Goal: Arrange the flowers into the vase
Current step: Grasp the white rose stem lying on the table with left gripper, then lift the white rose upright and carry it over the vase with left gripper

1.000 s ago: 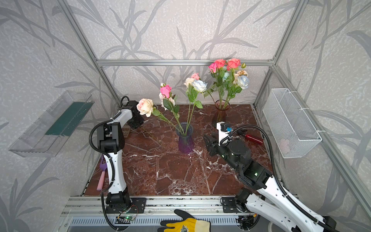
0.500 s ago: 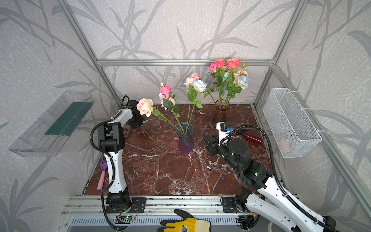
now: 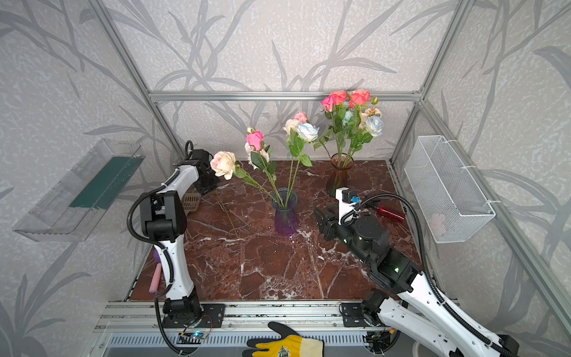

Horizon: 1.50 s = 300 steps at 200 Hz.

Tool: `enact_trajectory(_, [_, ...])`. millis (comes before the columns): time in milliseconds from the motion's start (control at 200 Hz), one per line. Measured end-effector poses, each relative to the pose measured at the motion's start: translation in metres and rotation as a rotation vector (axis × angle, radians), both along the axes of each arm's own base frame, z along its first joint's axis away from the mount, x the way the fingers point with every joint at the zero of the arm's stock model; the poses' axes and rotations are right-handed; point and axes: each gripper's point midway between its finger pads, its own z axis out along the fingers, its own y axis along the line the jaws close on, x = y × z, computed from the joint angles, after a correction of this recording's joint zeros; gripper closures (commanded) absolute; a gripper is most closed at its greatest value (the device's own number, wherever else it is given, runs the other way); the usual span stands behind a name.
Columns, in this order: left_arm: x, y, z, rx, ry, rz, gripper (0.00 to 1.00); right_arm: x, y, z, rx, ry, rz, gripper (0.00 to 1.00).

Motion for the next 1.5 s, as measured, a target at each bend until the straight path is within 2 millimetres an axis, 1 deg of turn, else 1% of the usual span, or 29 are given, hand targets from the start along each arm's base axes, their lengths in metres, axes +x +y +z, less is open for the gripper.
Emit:
enact_trajectory(95, [-0.006, -0.008, 0.052, -0.011, -0.121, -0.038, 1.00, -0.001, 0.000, 0.001, 0.011, 0.000, 0.003, 0.51])
enact_trajectory(185, [-0.019, -0.017, 0.100, -0.024, -0.244, -0.078, 1.00, -0.002, -0.001, 0.003, 0.022, 0.002, 0.005, 0.51])
enact_trajectory(250, [-0.031, -0.024, 0.129, -0.034, -0.322, -0.107, 1.00, -0.003, -0.001, 0.004, 0.028, 0.001, 0.004, 0.51])
enact_trajectory(335, [-0.050, -0.033, 0.157, -0.050, -0.407, -0.144, 1.00, -0.003, -0.002, 0.005, 0.032, -0.001, 0.003, 0.51])
enact_trajectory(350, [-0.056, -0.035, 0.164, -0.052, -0.429, -0.153, 1.00, -0.003, -0.002, 0.005, 0.032, -0.001, 0.003, 0.51])
enact_trajectory(370, [-0.061, -0.037, 0.168, -0.054, -0.443, -0.162, 1.00, -0.003, -0.002, 0.005, 0.031, -0.001, 0.003, 0.51])
enact_trajectory(410, [-0.075, -0.041, 0.182, -0.051, -0.489, -0.181, 1.00, -0.003, -0.002, 0.004, 0.030, -0.001, 0.001, 0.51])
enact_trajectory(505, [-0.110, -0.054, 0.219, -0.032, -0.610, -0.230, 1.00, -0.001, -0.001, -0.004, 0.013, 0.012, -0.005, 0.51])
enact_trajectory(550, [-0.131, -0.062, 0.244, -0.015, -0.683, -0.267, 1.00, 0.001, -0.001, -0.007, 0.006, 0.018, -0.009, 0.52])
enact_trajectory(570, [-0.137, -0.065, 0.253, -0.009, -0.709, -0.279, 1.00, 0.001, -0.001, -0.008, 0.003, 0.019, -0.011, 0.52])
enact_trajectory(615, [-0.156, -0.074, 0.282, 0.004, -0.793, -0.313, 1.00, 0.003, -0.001, -0.010, -0.002, 0.022, -0.016, 0.52])
enact_trajectory(650, [-0.168, -0.083, 0.300, 0.009, -0.845, -0.348, 1.00, 0.004, -0.001, -0.013, -0.008, 0.027, -0.023, 0.52])
enact_trajectory(720, [-0.187, -0.101, 0.328, 0.010, -0.920, -0.419, 1.00, 0.007, -0.001, -0.017, -0.019, 0.036, -0.031, 0.52])
enact_trajectory(790, [-0.200, -0.120, 0.352, 0.008, -0.977, -0.494, 1.00, 0.007, -0.002, -0.018, -0.022, 0.035, -0.037, 0.52])
enact_trajectory(840, [-0.207, -0.134, 0.366, 0.005, -1.006, -0.546, 1.00, 0.008, -0.002, -0.017, -0.023, 0.033, -0.042, 0.52])
enact_trajectory(930, [-0.216, -0.155, 0.382, -0.006, -1.019, -0.625, 1.00, 0.009, -0.005, -0.017, -0.029, 0.026, -0.055, 0.52])
enact_trajectory(1015, [-0.228, -0.174, 0.402, -0.025, -1.053, -0.695, 1.00, 0.010, -0.009, -0.015, -0.036, 0.015, -0.069, 0.52])
enact_trajectory(1100, [-0.250, -0.201, 0.424, -0.063, -1.098, -0.793, 1.00, 0.012, -0.013, -0.014, -0.044, 0.006, -0.091, 0.52])
enact_trajectory(1185, [-0.274, -0.228, 0.439, -0.110, -1.140, -0.895, 1.00, 0.015, -0.018, -0.014, -0.054, 0.000, -0.113, 0.52])
enact_trajectory(1269, [-0.291, -0.252, 0.444, -0.143, -1.156, -0.979, 1.00, 0.017, -0.022, -0.013, -0.057, -0.006, -0.134, 0.52])
enact_trajectory(1349, [-0.297, -0.270, 0.443, -0.146, -1.164, -1.031, 1.00, 0.020, -0.024, -0.011, -0.052, -0.013, -0.145, 0.53])
enact_trajectory(1424, [-0.297, -0.288, 0.443, -0.148, -1.184, -1.066, 1.00, 0.022, -0.026, -0.009, -0.045, -0.020, -0.156, 0.53])
enact_trajectory(1499, [-0.286, -0.306, 0.440, -0.134, -1.209, -1.080, 1.00, 0.024, -0.027, -0.008, -0.041, -0.024, -0.163, 0.53])
